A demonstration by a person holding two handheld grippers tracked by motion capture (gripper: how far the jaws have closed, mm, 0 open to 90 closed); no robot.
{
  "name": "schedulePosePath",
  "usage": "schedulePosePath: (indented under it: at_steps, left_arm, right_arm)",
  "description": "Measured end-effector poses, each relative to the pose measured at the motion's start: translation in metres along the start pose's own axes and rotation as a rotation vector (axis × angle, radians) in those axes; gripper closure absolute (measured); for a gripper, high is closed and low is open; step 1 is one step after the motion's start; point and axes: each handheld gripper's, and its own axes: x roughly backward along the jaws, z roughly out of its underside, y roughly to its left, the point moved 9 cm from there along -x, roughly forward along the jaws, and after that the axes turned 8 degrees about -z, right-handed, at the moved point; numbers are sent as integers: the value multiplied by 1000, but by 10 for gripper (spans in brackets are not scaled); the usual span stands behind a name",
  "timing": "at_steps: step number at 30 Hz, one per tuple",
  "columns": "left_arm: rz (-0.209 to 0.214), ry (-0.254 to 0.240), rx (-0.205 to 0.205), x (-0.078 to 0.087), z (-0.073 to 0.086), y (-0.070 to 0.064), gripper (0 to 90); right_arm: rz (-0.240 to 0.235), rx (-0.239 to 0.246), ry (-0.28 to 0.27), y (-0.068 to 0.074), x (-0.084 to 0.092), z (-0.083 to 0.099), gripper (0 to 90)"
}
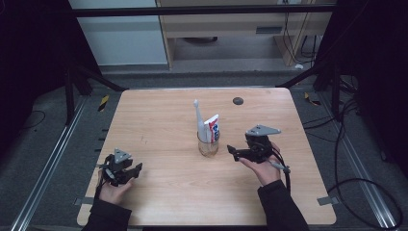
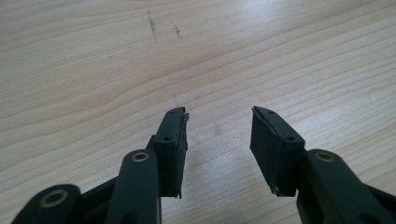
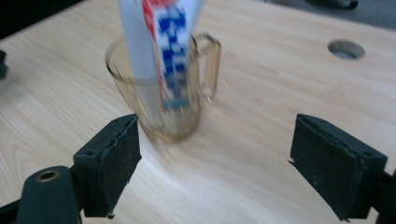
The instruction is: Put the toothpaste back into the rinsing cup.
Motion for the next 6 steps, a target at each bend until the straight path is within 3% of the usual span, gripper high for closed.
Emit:
schedulePosePath:
  at_steps: [6]
  left_arm:
    - [2, 5, -2, -1, 0, 0, 536]
  right_arm:
    - [51, -20, 63, -21, 13, 34, 144]
